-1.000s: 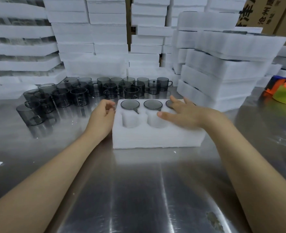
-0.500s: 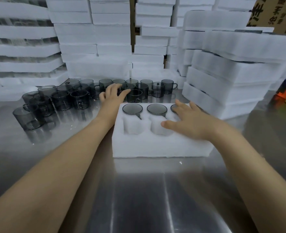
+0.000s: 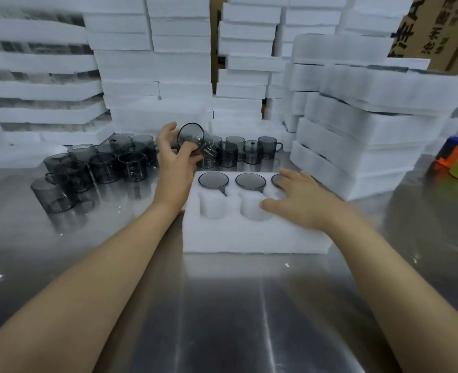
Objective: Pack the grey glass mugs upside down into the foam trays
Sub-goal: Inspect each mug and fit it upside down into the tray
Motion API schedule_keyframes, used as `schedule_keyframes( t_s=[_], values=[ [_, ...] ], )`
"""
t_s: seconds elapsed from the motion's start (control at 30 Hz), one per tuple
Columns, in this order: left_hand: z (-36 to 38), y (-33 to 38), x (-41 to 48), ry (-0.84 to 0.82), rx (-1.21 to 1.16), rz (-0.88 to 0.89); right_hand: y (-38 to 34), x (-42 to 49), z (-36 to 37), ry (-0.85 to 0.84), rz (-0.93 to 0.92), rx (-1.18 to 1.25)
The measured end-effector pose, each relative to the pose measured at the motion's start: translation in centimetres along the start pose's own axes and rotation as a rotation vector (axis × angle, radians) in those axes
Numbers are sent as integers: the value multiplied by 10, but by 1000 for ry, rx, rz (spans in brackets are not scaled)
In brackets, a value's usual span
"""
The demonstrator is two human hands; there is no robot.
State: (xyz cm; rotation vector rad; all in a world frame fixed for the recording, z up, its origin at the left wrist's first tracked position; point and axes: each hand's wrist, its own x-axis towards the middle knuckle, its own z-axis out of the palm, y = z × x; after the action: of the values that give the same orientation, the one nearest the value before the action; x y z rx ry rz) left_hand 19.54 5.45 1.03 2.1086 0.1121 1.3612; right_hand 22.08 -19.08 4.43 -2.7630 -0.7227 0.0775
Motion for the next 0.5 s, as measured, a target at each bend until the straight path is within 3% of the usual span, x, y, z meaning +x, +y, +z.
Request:
schedule_keyframes(
  t_s=[0.13, 0.2, 0.27, 0.37, 0.4, 0.5],
  values=[
    [-17, 14, -18, 40, -42, -69, -9, 20, 6, 240, 66, 143],
    [-30, 26, -31, 32, -29, -22, -10, 24, 6, 297, 49, 187],
    [-37, 28, -43, 72, -86, 1, -13, 18, 7, 471, -9, 218],
    [-44, 40, -48, 161, -110, 44, -19, 0, 15, 925, -316, 24],
    [-43, 42, -48, 159, -98, 61, -22, -4, 19, 1006, -416, -20],
    [-39, 48, -49, 142, -68, 117, -34, -7, 24, 1004, -580, -3]
  ],
)
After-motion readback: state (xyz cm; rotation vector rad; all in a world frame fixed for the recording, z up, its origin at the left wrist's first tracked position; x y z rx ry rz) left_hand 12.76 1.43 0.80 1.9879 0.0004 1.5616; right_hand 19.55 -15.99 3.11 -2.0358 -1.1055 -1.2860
